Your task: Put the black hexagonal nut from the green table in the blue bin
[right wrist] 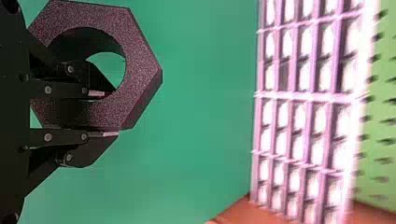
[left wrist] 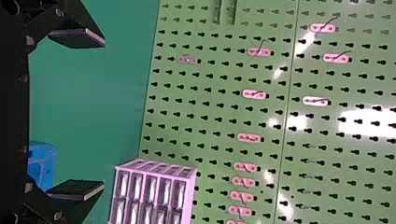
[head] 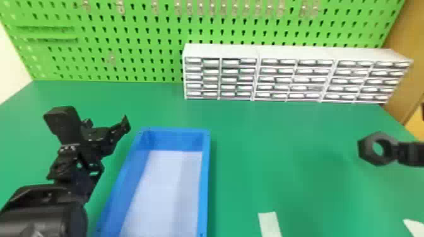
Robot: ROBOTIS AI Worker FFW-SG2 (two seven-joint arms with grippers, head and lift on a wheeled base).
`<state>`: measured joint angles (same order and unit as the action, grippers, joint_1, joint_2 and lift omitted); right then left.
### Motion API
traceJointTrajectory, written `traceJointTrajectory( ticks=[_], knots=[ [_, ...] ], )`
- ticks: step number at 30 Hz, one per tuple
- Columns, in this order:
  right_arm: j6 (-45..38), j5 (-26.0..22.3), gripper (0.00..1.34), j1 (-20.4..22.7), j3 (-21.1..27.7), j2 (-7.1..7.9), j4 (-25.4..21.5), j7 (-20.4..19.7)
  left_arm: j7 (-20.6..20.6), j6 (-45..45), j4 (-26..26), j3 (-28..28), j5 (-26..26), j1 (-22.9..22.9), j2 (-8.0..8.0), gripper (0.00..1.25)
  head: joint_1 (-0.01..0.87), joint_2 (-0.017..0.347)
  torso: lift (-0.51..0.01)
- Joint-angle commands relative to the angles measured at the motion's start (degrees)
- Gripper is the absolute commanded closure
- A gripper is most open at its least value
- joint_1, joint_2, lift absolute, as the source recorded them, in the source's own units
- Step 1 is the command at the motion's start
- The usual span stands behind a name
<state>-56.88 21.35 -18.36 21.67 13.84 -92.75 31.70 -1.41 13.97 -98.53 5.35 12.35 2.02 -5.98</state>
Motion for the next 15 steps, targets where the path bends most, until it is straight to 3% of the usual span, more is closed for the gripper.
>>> traceJointTrajectory(
  ticks=[1,10,15],
  knots=[
    [5.47,-2.36,1.01,0.25,-0.49,-0.66,-2.17,-0.06,0.0,0.0,0.0,0.01,-0.05,-0.09,0.0,0.2,0.666,0.032,-0.1],
    [18.3,-10.19,1.01,1.31,-1.37,-2.68,-3.67,-0.5,0.0,0.0,0.0,0.1,-0.05,-0.09,0.0,0.2,0.666,0.032,-0.1],
    [23.4,-16.25,1.01,2.36,-2.95,-3.65,-4.11,-3.4,0.0,0.0,0.0,0.27,-0.14,-0.18,0.0,0.2,0.666,0.032,-0.1]
  ],
)
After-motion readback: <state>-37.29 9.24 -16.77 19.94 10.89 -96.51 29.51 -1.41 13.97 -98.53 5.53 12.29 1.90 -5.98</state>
